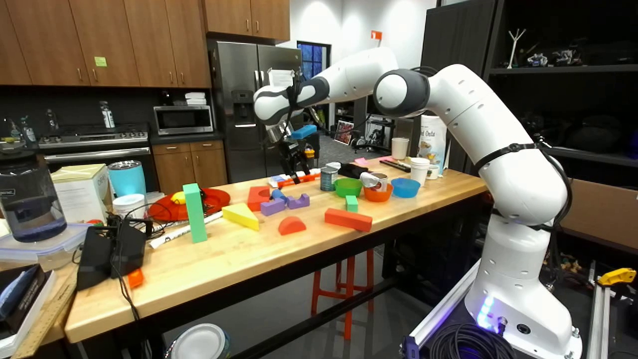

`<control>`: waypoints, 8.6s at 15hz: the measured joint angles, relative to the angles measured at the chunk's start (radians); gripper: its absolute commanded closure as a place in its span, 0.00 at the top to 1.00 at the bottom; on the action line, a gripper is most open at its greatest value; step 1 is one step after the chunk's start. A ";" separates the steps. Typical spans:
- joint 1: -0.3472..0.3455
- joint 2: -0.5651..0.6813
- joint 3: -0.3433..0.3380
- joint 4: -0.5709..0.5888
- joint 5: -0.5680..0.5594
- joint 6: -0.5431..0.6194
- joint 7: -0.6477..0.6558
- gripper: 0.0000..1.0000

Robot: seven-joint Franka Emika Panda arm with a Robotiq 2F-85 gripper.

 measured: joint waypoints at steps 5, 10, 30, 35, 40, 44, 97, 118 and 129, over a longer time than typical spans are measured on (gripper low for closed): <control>0.013 0.000 0.002 -0.030 -0.059 0.285 0.000 1.00; 0.013 0.000 0.004 -0.103 -0.035 0.578 0.000 1.00; -0.005 -0.007 0.040 -0.237 0.139 0.825 -0.018 1.00; -0.027 -0.037 0.057 -0.322 0.169 0.973 -0.033 1.00; -0.052 -0.047 0.102 -0.364 0.198 1.057 -0.080 1.00; -0.075 -0.047 0.139 -0.378 0.217 1.075 -0.134 1.00; -0.028 -0.229 0.015 -0.464 0.204 0.328 0.169 1.00; 0.110 -0.301 0.001 -0.659 -0.429 0.574 0.199 1.00; 0.110 -0.295 -0.001 -0.679 -0.481 0.657 0.221 1.00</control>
